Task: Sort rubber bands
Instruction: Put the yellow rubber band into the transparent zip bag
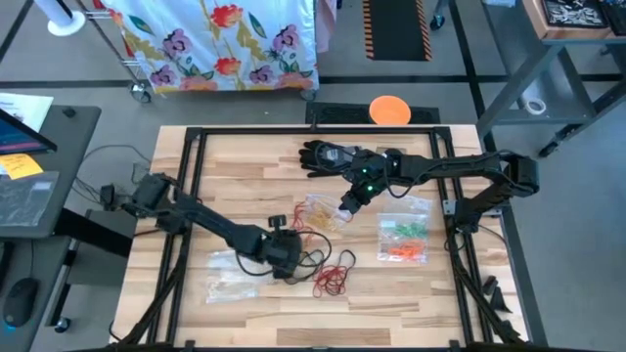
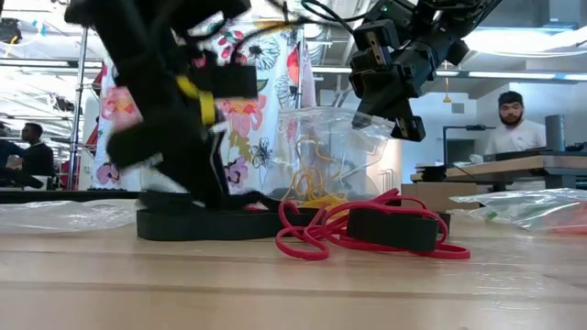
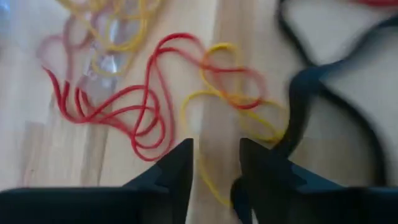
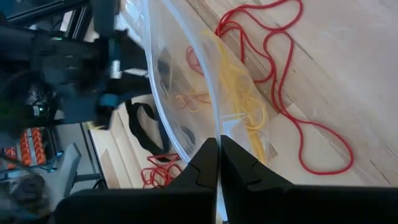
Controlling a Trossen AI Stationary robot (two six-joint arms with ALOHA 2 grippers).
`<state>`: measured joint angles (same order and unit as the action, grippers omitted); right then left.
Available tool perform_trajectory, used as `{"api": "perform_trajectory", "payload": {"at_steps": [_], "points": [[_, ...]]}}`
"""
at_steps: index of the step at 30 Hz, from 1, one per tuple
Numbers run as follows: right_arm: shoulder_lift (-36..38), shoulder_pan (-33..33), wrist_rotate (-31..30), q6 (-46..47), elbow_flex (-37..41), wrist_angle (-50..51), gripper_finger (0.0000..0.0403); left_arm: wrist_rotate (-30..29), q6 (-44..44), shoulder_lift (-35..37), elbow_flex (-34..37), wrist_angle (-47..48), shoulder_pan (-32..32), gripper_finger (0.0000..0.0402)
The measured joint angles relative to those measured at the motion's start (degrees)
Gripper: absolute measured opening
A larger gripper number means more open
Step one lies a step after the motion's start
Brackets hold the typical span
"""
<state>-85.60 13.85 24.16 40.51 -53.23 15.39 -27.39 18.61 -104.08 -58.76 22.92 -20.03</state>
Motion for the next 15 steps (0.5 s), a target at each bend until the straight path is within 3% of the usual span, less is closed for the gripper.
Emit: {"api": "perform_trajectory", "payload": {"at_steps": [4,7,10,15], "points": [[0.0,-0.1,0.0,0.0,0.0,0.1,0.0008,-2.2,1.4,-0.5,0.5,-0.2,1.4,0.0149],[0.0,-0.3,0.0,0.0,0.0,0.6,0.0008,2.0,1.9,0.5,3.7,-5.5,2.7,0.015],[0.0,-0.7,0.0,0.2,0.0,0.8,0.0008,10.2,3.9,0.8,8.0,-11.4,4.9,0.015],[0.0,-1.5,0.0,0.1,0.0,0.7,0.0008,12.3,6.2,1.3,14.6,-19.9,6.7,0.015]]}}
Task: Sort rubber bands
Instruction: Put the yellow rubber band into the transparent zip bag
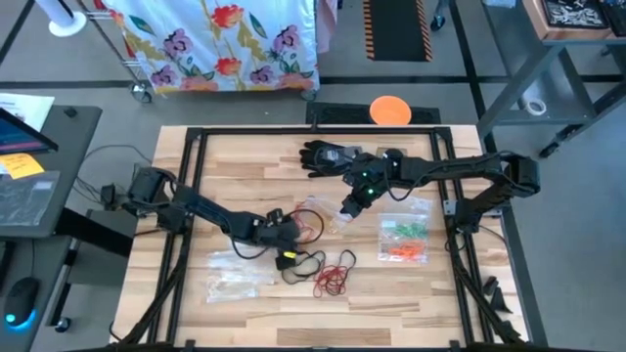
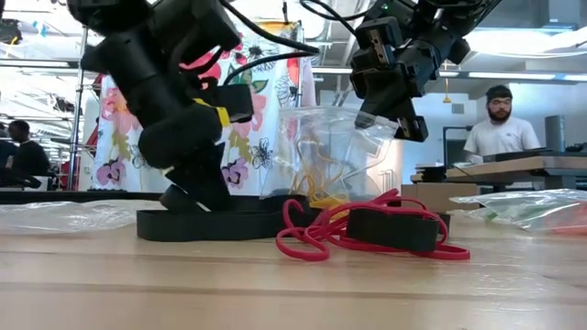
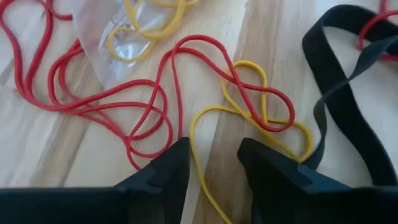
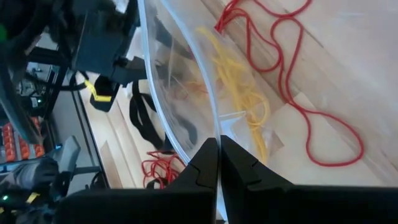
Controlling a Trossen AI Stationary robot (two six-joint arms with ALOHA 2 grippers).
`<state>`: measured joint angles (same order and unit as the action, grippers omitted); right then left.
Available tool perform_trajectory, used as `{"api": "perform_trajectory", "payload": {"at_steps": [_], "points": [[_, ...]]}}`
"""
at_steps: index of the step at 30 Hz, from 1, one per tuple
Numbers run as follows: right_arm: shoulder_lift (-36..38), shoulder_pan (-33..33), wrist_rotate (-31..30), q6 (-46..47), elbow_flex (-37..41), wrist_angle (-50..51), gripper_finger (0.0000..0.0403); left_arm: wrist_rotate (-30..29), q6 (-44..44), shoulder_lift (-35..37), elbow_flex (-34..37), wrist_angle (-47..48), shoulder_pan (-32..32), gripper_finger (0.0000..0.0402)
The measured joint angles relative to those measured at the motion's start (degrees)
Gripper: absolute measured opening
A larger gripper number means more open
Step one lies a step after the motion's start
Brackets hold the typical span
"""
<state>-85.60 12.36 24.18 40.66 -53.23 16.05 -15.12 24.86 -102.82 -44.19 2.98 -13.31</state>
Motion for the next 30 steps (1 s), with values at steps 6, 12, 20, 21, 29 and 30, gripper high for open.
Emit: {"api": "perform_trajectory", "payload": {"at_steps": [6,12,20,21,29,30], "points": [[0.0,0.4,0.0,0.0,0.0,-0.4,0.0008,4.5,-7.2,0.8,1.6,-4.8,0.6,0.0116],[0.0,0.5,0.0,0.0,0.0,-0.4,0.0008,6.3,-8.4,2.5,1.9,-4.2,2.1,0.001],[0.0,0.4,0.0,-0.2,0.0,-0.3,0.0008,0.9,-12.4,13.1,2.5,-1.2,-0.1,0.0001],[0.0,0.4,0.0,-0.2,0.0,-0.2,0.0008,-0.2,-12.9,15.8,2.2,-1.5,-0.7,0.0001],[0.0,0.4,0.0,-0.2,0.0,-0.2,0.0008,-3.7,-17.0,32.6,2.1,-2.5,-7.0,0.0],[0.0,0.4,0.0,-0.2,0.0,-0.2,0.0008,-4.3,-17.3,33.7,2.0,-2.6,-7.9,0.0]]}}
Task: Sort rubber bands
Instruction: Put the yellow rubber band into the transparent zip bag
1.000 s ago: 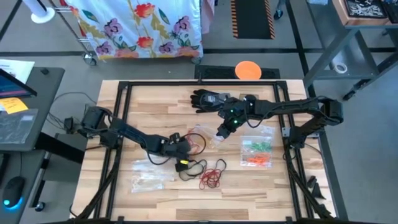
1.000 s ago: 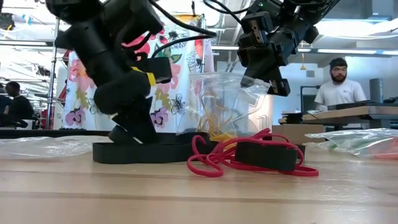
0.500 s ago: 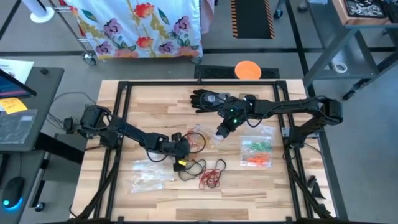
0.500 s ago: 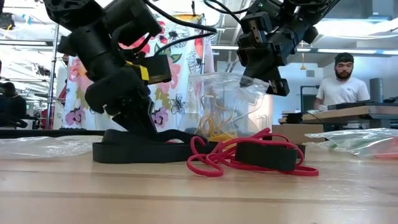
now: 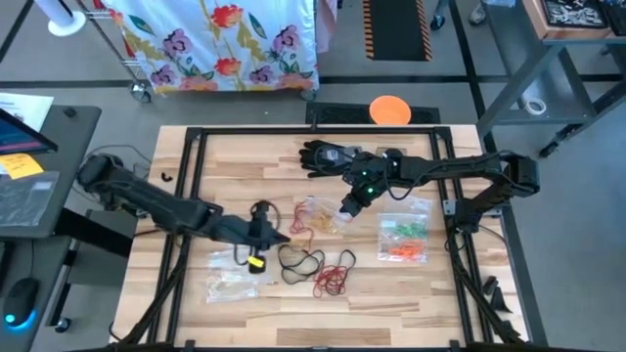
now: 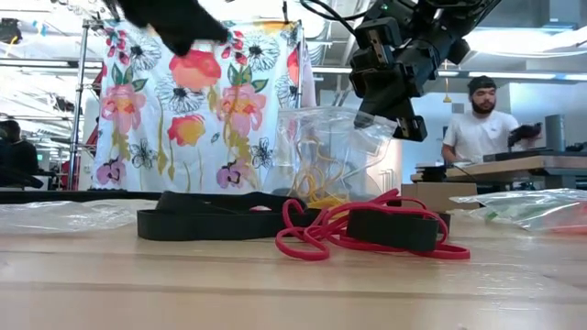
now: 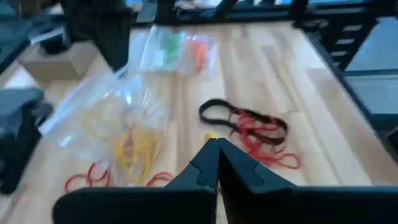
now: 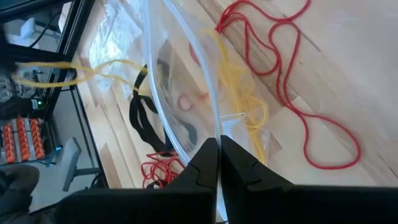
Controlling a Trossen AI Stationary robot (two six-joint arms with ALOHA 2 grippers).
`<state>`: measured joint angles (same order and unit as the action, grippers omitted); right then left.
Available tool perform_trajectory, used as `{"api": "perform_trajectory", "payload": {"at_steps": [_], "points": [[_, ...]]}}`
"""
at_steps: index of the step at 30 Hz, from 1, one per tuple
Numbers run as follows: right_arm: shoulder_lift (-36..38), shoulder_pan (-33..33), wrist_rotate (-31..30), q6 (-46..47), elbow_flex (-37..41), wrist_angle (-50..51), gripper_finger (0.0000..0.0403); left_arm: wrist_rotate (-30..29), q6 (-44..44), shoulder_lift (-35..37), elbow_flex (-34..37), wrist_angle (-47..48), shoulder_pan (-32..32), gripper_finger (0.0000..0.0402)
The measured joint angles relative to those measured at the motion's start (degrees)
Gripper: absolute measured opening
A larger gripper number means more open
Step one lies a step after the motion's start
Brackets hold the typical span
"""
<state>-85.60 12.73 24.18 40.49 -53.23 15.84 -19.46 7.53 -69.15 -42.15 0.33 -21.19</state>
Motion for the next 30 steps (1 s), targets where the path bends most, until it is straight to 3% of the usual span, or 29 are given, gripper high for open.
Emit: {"api": "perform_trajectory", "payload": {"at_steps": [3,9,16,26,30], "points": [[0.0,0.0,0.0,0.0,0.0,0.0,0.0008,-2.2,-1.3,2.3,0.1,-2.1,-1.8,0.0],[0.0,0.0,-0.5,0.0,0.0,-2.2,0.0008,-10.6,-4.5,3.5,0.0,-16.9,-1.6,0.0],[0.0,-0.4,-0.5,-0.5,0.0,-3.1,0.0008,-10.8,-9.5,3.2,-2.0,-22.0,3.9,0.0],[0.0,-0.4,-0.5,-0.4,0.0,-3.1,0.0008,1.2,-7.7,-1.4,-5.4,-22.2,15.8,0.0],[0.0,-0.4,-0.5,-0.5,0.0,-3.0,0.0008,3.3,-7.7,-4.5,-6.7,-22.3,18.5,0.0]]}}
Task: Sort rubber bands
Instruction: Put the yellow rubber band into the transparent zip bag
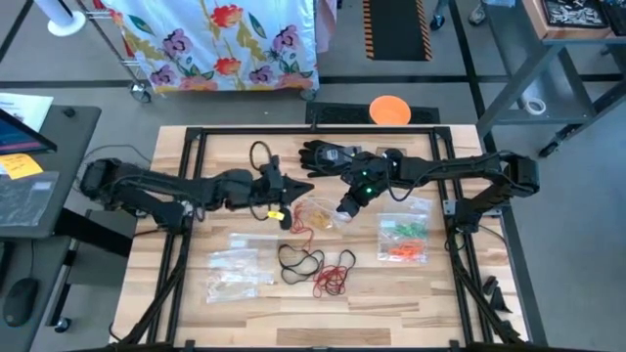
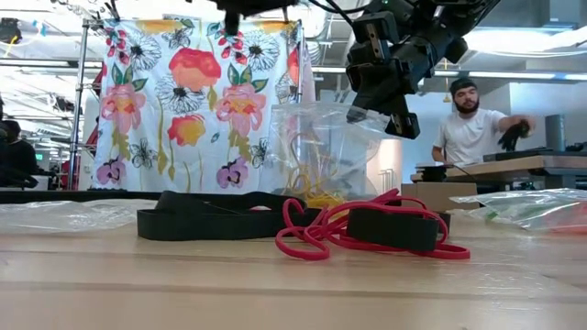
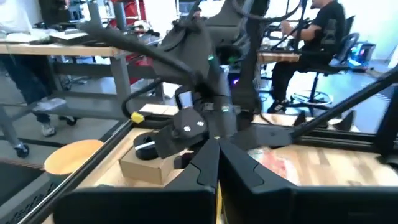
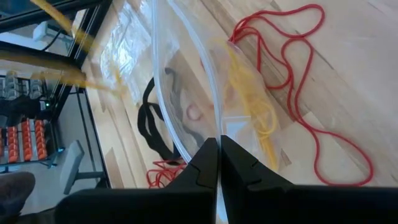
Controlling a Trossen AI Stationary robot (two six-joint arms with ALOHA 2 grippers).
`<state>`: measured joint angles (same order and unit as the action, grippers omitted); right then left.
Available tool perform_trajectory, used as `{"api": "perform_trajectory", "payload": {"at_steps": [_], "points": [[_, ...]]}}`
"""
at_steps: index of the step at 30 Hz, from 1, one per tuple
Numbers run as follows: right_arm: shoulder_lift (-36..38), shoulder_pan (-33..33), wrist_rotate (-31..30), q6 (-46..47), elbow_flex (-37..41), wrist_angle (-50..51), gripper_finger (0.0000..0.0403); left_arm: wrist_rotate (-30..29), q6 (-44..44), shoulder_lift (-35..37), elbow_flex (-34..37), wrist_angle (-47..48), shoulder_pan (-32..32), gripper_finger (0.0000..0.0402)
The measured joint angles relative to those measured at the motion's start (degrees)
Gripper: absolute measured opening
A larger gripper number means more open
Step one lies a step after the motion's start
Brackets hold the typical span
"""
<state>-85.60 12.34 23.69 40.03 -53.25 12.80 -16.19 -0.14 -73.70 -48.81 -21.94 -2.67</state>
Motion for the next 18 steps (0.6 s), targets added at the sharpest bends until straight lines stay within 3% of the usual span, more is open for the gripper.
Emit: {"api": "perform_trajectory", "payload": {"at_steps": [7,18], "points": [[0.0,0.0,0.0,0.0,0.0,0.0,0.0008,5.7,-0.7,-4.3,-5.3,0.6,3.6,0.0],[0.0,0.0,0.2,0.0,0.0,0.1,0.0008,8.3,0.2,-5.3,-6.1,6.0,3.1,0.0]]}}
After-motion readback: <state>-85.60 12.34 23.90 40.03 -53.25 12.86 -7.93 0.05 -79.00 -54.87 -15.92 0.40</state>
